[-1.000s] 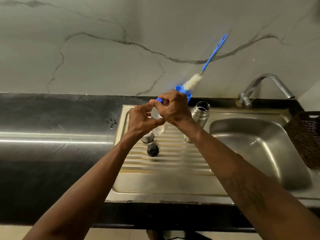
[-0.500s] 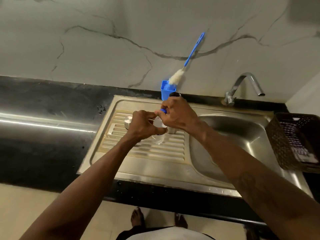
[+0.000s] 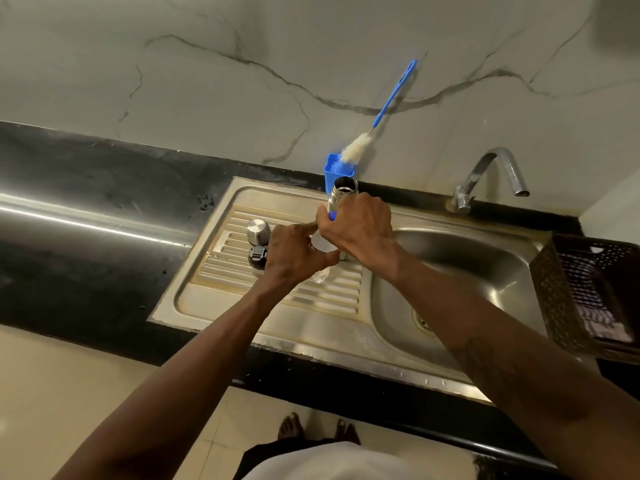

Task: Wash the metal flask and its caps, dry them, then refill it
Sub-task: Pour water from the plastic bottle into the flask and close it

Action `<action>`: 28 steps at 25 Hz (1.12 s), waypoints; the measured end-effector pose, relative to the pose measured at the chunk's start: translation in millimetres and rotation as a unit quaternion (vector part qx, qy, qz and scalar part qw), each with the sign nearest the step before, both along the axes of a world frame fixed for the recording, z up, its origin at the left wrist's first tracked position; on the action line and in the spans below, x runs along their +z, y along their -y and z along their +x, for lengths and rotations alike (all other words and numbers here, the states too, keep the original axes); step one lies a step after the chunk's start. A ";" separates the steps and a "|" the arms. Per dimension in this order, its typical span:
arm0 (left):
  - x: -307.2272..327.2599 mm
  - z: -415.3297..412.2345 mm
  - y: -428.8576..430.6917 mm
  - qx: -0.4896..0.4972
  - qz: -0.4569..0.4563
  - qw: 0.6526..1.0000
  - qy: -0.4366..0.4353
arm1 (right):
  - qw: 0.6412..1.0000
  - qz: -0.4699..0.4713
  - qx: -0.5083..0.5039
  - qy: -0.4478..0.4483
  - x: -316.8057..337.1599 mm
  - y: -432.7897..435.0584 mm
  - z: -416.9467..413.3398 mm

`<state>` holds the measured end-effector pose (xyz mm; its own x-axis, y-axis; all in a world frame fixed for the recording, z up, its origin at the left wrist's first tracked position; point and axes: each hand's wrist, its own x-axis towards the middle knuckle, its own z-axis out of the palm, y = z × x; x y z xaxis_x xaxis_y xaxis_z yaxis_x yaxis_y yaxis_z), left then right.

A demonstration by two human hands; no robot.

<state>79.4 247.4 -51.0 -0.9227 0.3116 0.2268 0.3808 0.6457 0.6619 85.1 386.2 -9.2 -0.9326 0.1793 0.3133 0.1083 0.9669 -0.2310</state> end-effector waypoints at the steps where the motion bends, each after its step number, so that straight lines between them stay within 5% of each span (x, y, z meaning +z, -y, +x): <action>1: -0.7 -1.3 4.6 -0.020 0.018 0.999 0.023 | 1.000 -0.015 0.021 -0.015 -4.2 0.8 -0.8; 6: -2.1 -19.8 32.6 -0.140 0.053 0.980 0.133 | 0.984 -0.105 0.137 -0.044 -27.5 -0.8 -2.5; 9: 0.7 -24.8 37.7 -0.155 0.091 0.970 0.161 | 0.981 -0.073 0.170 -0.050 -22.6 6.9 -8.1; 14: 1.6 -43.1 49.1 -0.257 0.027 0.941 0.219 | 0.947 -0.056 0.313 0.041 -18.2 -10.2 -6.6; 23: -25.7 -50.8 53.9 -0.196 0.030 0.960 0.200 | 0.916 -0.114 0.352 0.153 -15.9 -14.0 -4.2; 28: -34.6 -44.8 50.4 -0.139 0.047 0.977 0.154 | 0.956 -0.121 0.237 0.123 -14.3 -8.7 -7.0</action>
